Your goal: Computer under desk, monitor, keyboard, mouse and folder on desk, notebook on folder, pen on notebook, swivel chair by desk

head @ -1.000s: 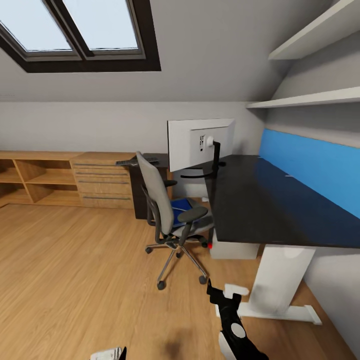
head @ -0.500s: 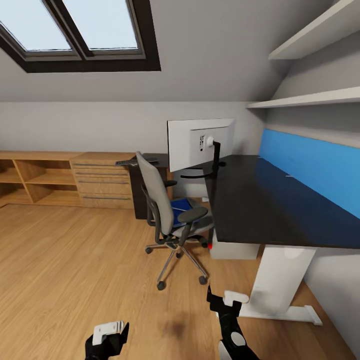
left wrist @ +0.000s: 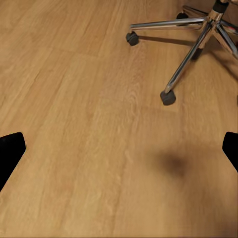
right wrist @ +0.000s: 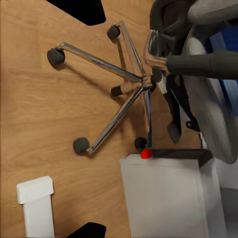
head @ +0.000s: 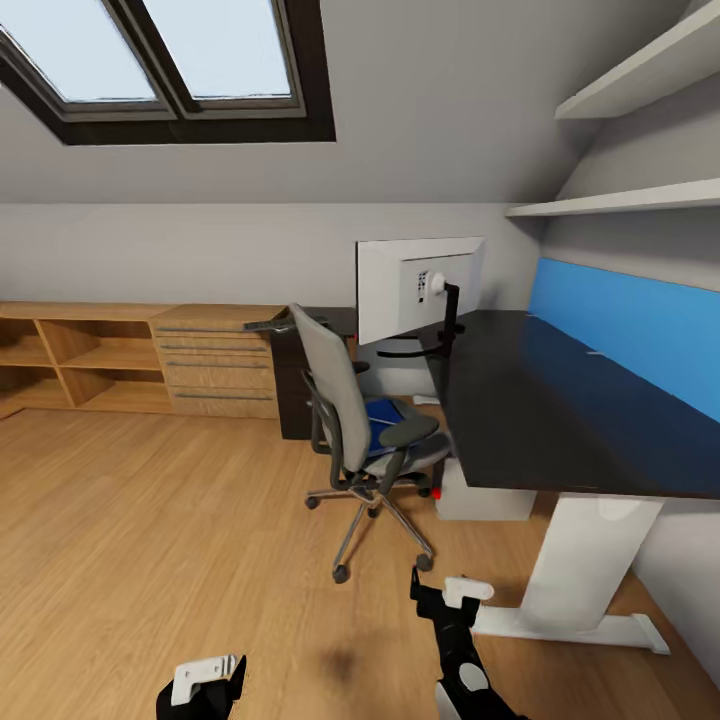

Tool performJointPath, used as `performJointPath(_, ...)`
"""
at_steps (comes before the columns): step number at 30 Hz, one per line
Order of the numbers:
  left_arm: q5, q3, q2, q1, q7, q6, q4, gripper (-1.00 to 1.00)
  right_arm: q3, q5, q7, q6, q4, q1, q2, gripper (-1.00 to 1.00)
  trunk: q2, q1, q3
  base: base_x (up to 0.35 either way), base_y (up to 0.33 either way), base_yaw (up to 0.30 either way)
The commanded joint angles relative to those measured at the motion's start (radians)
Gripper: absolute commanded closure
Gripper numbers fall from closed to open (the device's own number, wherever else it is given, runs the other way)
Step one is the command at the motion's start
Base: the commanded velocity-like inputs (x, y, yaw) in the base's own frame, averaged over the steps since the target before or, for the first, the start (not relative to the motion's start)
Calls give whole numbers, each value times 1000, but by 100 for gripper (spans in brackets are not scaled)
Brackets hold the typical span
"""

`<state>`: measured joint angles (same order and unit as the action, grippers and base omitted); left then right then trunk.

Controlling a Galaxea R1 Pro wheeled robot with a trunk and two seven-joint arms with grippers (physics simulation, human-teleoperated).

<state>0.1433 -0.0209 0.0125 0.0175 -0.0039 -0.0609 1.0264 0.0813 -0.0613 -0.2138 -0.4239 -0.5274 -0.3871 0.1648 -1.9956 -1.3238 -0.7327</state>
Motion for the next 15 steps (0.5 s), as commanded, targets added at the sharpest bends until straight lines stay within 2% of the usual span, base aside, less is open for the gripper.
performJointPath(1,10,1,0,0,-1,-3,-1,-100,19,-5,-8,-19,1,-1,-1,-100,0,0,-1,200,258,0)
performJointPath(6,10,2,0,0,-1,-3,-3,-100,67,-5,-9,-56,2,-1,-3,-100,0,0,-1,243,208,0)
performJointPath(15,11,2,0,1,-1,-4,-6,-100,75,-9,-10,-77,0,-1,-7,-100,0,0,-1,117,46,0)
